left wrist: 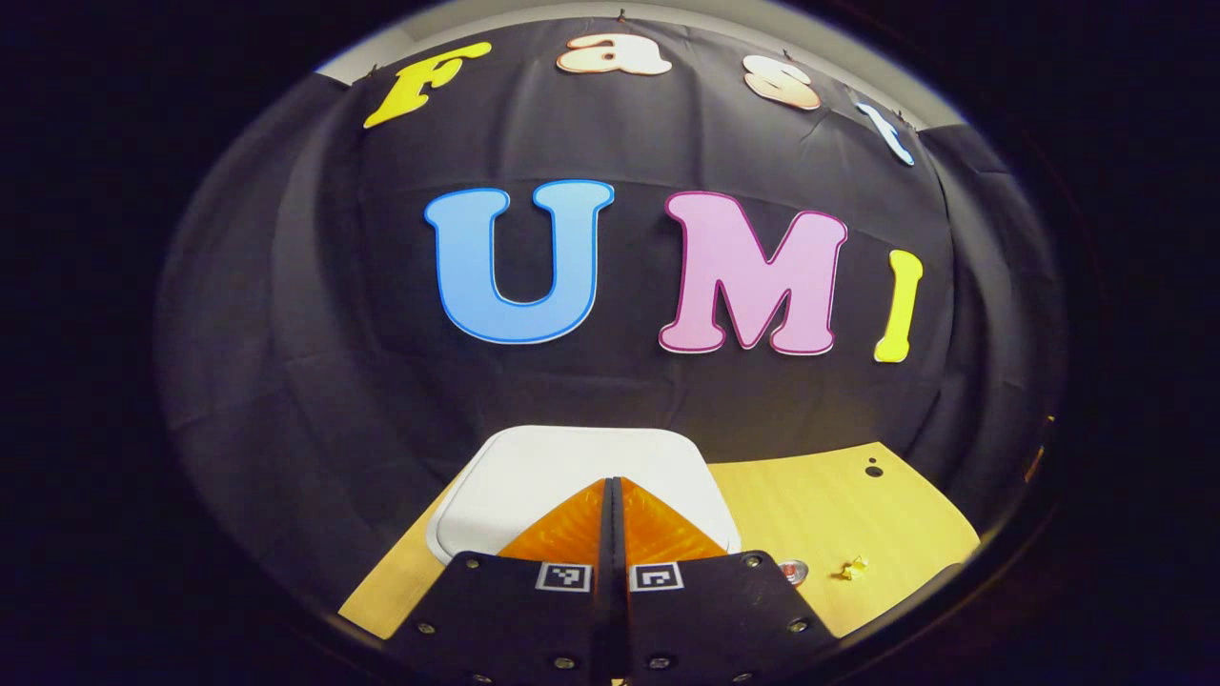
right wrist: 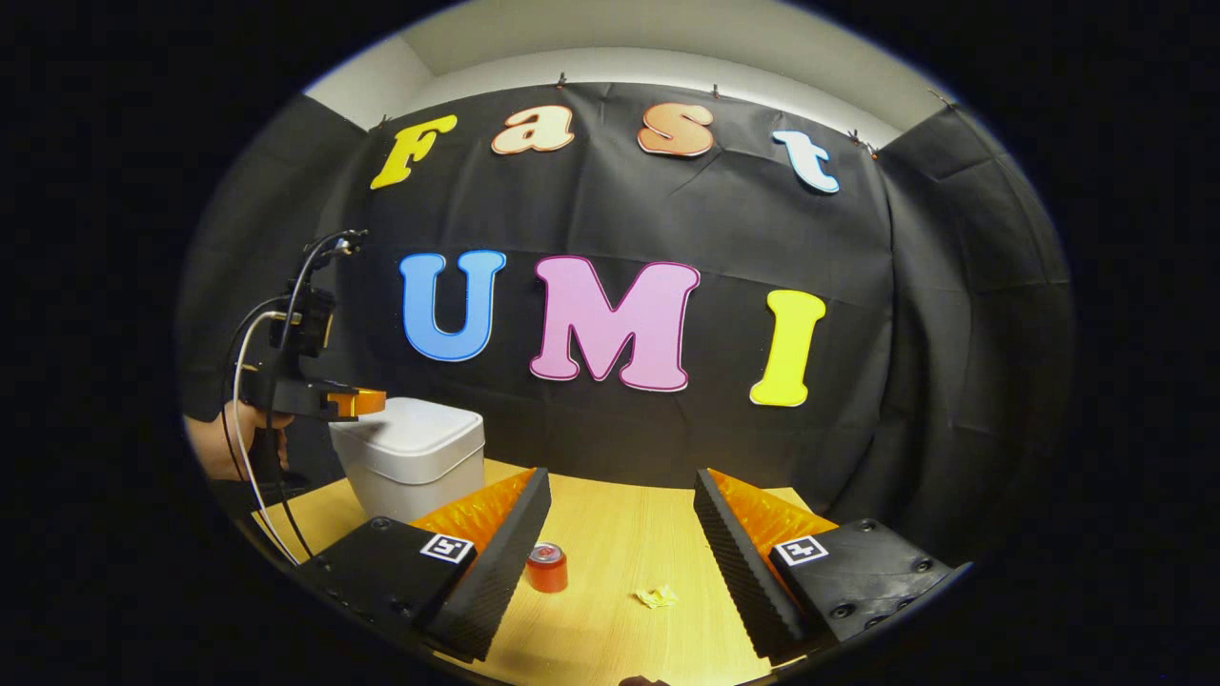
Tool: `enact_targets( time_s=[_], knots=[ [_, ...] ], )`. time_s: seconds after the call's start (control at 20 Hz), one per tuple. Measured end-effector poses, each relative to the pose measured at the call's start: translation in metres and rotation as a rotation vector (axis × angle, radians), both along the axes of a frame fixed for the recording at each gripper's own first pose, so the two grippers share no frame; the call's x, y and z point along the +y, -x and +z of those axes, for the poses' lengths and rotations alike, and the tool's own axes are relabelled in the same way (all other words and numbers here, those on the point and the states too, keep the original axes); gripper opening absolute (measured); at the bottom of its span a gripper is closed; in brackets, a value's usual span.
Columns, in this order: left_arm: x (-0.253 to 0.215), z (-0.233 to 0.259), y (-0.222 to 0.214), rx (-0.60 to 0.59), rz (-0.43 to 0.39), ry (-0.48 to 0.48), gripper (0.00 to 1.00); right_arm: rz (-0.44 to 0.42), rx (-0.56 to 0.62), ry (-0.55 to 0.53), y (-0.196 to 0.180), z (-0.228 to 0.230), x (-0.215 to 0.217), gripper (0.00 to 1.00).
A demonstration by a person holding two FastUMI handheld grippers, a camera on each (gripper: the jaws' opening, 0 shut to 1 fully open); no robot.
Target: Press the lid of the desktop garbage bin to open it, pick up the crumpled paper on the desktop and throw it into the bin, then pick up the pop can on the desktop and drop it into the bin, and finally close the garbage bin lid.
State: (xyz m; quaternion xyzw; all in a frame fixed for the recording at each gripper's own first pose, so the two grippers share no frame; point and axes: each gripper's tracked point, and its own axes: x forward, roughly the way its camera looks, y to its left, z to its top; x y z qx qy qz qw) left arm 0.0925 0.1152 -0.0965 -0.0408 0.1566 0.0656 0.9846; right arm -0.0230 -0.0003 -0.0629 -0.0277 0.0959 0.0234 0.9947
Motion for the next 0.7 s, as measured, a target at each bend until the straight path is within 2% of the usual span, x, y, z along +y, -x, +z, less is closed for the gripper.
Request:
enact_targets(
  time_s=[0.25, 0.55, 0.7],
  knots=[
    [0.012, -0.026, -0.004, 0.050, 0.023, 0.060, 0.01, 0.014, 0.020, 0.003, 0.000, -0.007, 0.002, 0.98],
    [0.014, -0.028, -0.005, 0.040, -0.034, 0.045, 0.01, -0.026, 0.072, -0.020, -0.005, -0.021, -0.009, 0.98],
    [0.015, -0.033, -0.005, 0.034, -0.042, 0.099, 0.01, -0.028, 0.086, -0.021, -0.007, -0.025, -0.009, 0.98]
  ],
)
